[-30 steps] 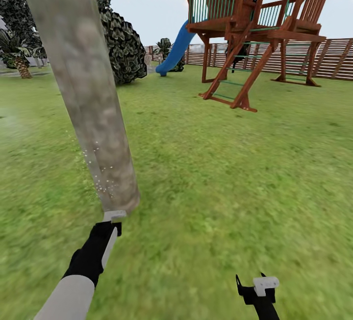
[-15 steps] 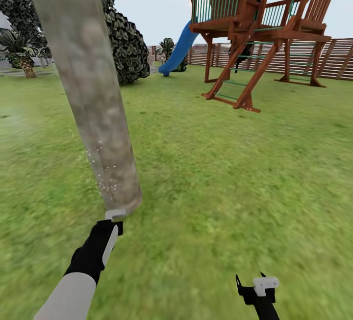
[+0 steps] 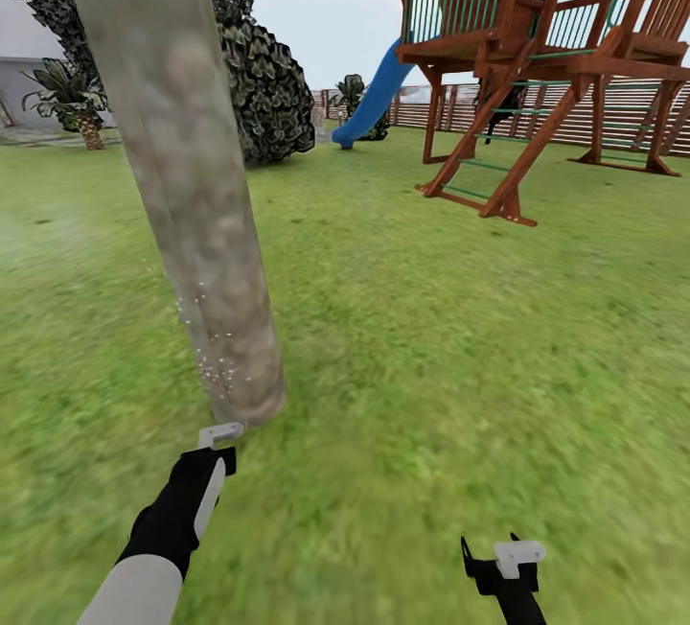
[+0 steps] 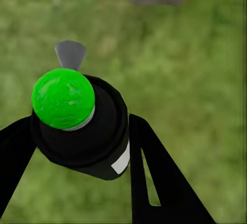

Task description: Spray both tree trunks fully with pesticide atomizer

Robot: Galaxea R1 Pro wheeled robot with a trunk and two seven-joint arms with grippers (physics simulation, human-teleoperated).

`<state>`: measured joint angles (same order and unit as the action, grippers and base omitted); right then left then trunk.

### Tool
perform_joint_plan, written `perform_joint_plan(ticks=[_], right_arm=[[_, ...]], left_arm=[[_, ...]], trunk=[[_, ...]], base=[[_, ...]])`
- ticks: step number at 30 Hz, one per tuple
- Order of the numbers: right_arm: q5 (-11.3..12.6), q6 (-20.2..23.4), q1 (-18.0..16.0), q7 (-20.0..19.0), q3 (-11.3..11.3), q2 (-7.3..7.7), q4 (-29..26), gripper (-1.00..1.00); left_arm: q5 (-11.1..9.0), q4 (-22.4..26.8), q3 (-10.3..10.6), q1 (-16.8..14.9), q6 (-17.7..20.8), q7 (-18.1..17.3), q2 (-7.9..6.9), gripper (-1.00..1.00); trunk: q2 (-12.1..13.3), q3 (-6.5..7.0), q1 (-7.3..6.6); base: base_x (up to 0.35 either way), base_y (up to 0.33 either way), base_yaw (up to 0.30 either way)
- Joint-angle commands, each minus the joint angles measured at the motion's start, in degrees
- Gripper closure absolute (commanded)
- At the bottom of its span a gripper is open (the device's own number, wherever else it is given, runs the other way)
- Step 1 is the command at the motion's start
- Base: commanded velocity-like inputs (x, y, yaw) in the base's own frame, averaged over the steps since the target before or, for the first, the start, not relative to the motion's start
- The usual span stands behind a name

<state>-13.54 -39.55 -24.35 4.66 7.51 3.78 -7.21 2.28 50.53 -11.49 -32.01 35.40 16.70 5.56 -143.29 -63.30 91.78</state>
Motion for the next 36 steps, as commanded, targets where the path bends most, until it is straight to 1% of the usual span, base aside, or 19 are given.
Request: perform_joint_plan(ticks=[1, 5, 10, 15, 25, 27, 36], right_arm=[[0.0, -0.01, 0.0, 0.0, -0.01, 0.0, 0.0, -1.0], [0.0, 0.0, 0.0, 0.0, -0.03, 0.0, 0.0, -1.0], [0.02, 0.0, 0.0, 0.0, -0.04, 0.0, 0.0, -1.0], [0.02, -0.02, 0.0, -0.03, -0.04, 0.0, 0.0, -1.0], [0.07, 0.0, 0.0, -0.03, -0.04, 0.0, 0.0, -1.0], [0.06, 0.0, 0.0, -0.02, -0.04, 0.0, 0.0, -1.0], [0.06, 0.0, 0.0, -0.01, -0.04, 0.0, 0.0, -1.0]], left_arm=[[0.09, 0.0, 0.06, 0.01, 0.02, -0.01, 0.15, 1.0], [0.08, 0.0, 0.13, 0.02, -0.05, 0.08, 0.33, 1.0], [0.05, 0.02, 0.16, 0.02, -0.06, 0.17, 0.45, 1.0], [0.0, 0.09, 0.22, 0.1, -0.15, 0.1, 0.51, 1.0], [0.0, 0.09, 0.24, 0.11, -0.15, 0.09, 0.6, 1.0], [0.0, 0.09, 0.24, 0.11, -0.15, 0.09, 0.98, 1.0], [0.05, 0.09, 0.24, 0.11, -0.15, 0.09, 1.12, 1.0]], trunk=[[0.0, 0.0, 0.0], [0.0, 0.0, 0.0], [0.0, 0.0, 0.0], [0.0, 0.0, 0.0], [0.0, 0.0, 0.0], [0.0, 0.0, 0.0], [0.0, 0.0, 0.0]], base=[[0.252, -0.168, 0.0], [0.241, -0.176, 0.004], [0.192, -0.218, 0.234], [0.017, -0.272, 0.235], [0.0, -0.276, 0.006], [0.0, -0.276, 0.109], [0.003, -0.276, 0.257]])
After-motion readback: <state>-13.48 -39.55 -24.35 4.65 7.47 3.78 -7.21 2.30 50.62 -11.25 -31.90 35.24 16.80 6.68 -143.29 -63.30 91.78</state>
